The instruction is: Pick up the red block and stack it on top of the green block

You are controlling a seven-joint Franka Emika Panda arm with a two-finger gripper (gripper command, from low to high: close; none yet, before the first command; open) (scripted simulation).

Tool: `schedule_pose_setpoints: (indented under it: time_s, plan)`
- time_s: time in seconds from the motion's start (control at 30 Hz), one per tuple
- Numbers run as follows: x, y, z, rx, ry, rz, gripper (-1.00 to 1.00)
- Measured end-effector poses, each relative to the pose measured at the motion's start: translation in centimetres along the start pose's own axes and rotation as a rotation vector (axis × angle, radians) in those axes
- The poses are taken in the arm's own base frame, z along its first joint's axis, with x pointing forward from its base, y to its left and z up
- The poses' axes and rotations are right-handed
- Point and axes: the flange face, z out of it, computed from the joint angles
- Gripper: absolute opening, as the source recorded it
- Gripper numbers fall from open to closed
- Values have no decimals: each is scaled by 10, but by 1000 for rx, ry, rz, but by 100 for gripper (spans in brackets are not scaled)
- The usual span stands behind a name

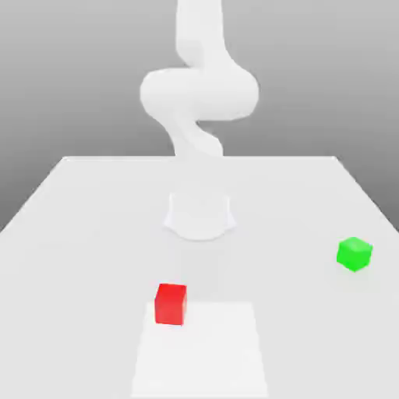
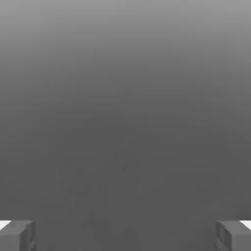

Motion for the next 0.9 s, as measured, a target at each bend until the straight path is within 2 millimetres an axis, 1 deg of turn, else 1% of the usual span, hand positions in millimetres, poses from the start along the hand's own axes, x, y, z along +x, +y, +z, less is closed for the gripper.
schedule_pose_setpoints:
  time_s: [0.1,0.23,0.33,0.43,0.57,0.6,0.67,0.77,0.8,0.9]
  plan:
    - [-13,26,75,-90,-69,8,0]
    - [-43,72,161,-204,-163,23,0]
    - [-73,116,215,-289,-238,36,0]
    - [-112,167,260,-378,-321,51,0]
    - [-178,244,307,-498,-443,77,0]
    - [-191,259,318,-517,-464,81,0]
    - [-206,276,334,-532,-477,85,0]
    - [-220,290,353,-537,-482,85,0]
    - [-225,295,359,-538,-483,84,-100]
    - [-225,294,359,-537,-483,84,-100]
